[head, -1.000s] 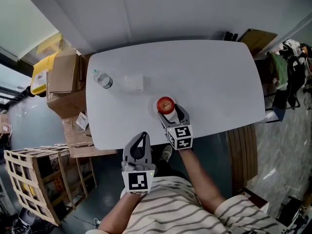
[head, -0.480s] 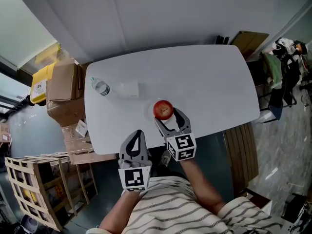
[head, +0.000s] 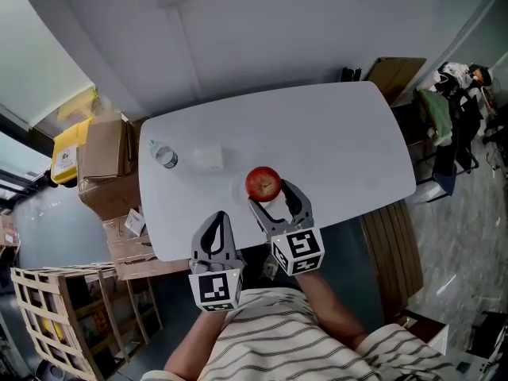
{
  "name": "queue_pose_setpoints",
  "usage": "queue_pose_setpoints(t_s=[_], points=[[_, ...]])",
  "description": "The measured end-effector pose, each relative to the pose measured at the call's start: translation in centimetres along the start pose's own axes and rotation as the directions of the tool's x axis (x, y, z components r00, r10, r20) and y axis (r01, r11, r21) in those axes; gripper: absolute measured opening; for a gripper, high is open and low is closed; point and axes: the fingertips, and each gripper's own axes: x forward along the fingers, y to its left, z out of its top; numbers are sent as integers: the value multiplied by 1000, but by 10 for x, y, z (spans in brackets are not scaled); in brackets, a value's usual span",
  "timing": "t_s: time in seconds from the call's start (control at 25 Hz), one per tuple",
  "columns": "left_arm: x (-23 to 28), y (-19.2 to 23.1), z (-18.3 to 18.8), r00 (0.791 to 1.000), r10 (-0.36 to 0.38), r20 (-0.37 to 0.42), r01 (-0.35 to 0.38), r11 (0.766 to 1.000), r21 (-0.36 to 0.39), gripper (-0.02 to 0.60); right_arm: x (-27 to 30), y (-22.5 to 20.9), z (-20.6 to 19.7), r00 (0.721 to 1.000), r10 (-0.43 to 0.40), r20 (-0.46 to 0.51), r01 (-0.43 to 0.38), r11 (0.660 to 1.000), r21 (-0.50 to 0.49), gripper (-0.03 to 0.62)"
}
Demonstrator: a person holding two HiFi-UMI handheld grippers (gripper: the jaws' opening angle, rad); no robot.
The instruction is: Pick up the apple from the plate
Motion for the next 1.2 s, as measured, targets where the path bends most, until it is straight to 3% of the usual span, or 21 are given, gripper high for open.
queue_pose_setpoints(t_s=[0.64,1.2], points=[[-2,-3,50,994,-16,108,15,1000,16,5,-23,21,53,996,-1,87,7,998,-59,344],[1,-2,68,990,-14,141,10,1000,29,5,-27,17,77,992,-17,127,26,997,-75,344]])
